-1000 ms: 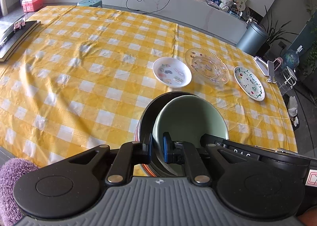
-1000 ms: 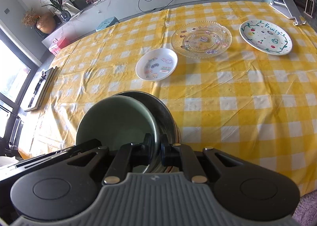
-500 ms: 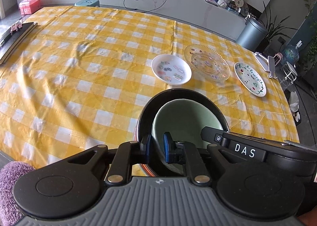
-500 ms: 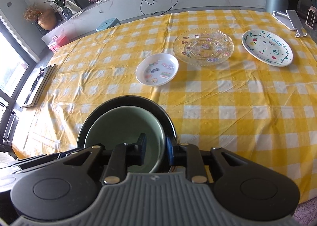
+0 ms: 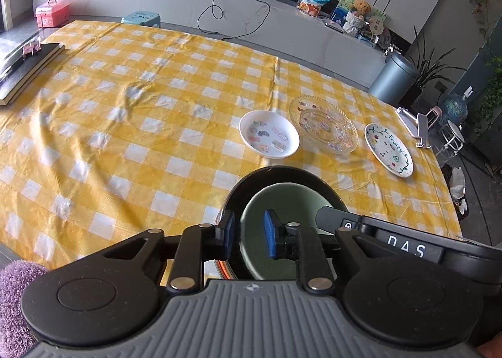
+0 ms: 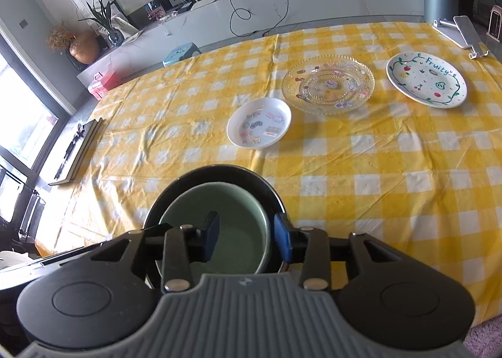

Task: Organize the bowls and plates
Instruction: 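Open both grippers to release the green bowl in the stack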

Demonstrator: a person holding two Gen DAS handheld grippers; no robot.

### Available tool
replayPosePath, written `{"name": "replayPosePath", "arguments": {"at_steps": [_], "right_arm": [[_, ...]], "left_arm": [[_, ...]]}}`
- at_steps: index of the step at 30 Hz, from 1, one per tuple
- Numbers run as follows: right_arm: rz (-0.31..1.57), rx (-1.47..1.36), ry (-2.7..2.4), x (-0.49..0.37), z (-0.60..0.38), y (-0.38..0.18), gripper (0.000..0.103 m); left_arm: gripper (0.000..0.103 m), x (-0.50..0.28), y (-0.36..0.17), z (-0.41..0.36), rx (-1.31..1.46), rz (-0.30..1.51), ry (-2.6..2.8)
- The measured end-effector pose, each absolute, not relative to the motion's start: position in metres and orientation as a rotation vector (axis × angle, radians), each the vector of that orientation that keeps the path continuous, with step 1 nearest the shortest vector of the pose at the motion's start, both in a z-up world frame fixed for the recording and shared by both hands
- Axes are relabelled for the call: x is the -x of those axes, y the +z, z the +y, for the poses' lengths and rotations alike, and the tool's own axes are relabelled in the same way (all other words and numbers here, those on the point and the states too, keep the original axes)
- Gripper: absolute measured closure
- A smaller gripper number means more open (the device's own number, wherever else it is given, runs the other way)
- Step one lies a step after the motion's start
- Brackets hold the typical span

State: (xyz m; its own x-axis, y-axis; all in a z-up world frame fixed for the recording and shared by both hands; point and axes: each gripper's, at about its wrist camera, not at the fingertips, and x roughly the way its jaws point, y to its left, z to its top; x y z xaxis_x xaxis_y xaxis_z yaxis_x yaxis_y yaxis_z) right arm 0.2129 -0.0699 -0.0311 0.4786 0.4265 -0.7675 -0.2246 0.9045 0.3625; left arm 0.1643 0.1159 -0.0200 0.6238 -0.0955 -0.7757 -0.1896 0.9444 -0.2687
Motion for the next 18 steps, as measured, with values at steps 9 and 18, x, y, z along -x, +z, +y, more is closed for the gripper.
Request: {"name": "replayPosePath", "arguments": {"at_steps": [9,18], "right_arm": [[0.91,-0.25,0.392,-0.205,-0.084,-0.017,0.047],[0.997,-0.294,0.307,-0.205,-0.1,-0.039,0.029]], "left_arm": [[0.063,-0.156,-0.01,0.12,0.377,0.835,0.021],[0.029,-0.153,-0.024,0.141,0.462,0.841,0.107]]}}
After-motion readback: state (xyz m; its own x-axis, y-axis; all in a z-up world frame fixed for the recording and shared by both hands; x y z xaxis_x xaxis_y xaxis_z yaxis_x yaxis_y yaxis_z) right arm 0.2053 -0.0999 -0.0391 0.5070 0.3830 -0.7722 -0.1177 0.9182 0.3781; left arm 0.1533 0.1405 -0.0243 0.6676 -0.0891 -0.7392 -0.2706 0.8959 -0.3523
